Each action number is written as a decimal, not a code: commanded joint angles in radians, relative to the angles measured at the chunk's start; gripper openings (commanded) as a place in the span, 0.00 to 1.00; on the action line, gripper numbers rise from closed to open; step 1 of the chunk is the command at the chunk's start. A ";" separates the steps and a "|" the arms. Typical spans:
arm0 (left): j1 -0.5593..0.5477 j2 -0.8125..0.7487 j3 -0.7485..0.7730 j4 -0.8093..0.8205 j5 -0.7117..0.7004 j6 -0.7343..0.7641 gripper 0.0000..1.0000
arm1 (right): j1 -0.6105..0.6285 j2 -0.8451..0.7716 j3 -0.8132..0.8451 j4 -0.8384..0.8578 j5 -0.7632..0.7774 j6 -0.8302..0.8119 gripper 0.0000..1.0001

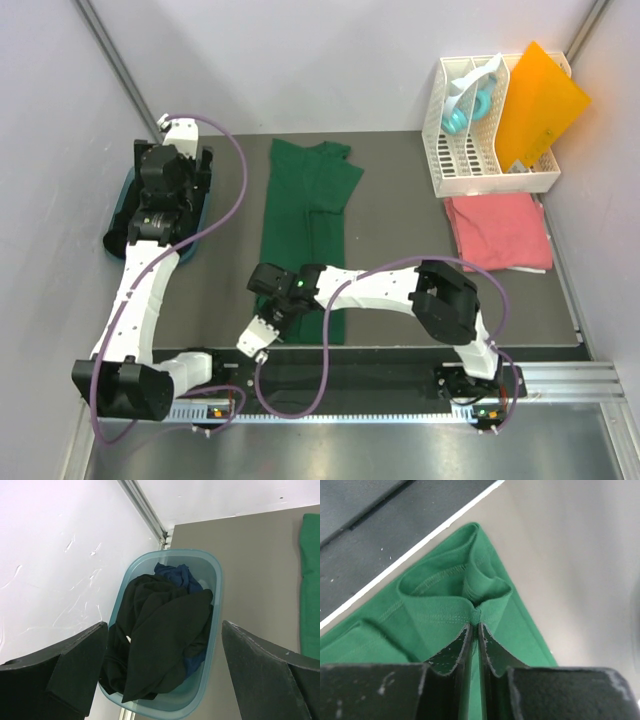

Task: Fold and stack the t-shirts
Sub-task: Rotate the tshirt 90 degrees

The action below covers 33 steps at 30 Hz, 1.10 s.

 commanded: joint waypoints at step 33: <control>0.003 0.128 0.209 0.058 0.110 -0.060 0.99 | 0.006 -0.274 -0.210 -0.206 -0.083 0.186 0.02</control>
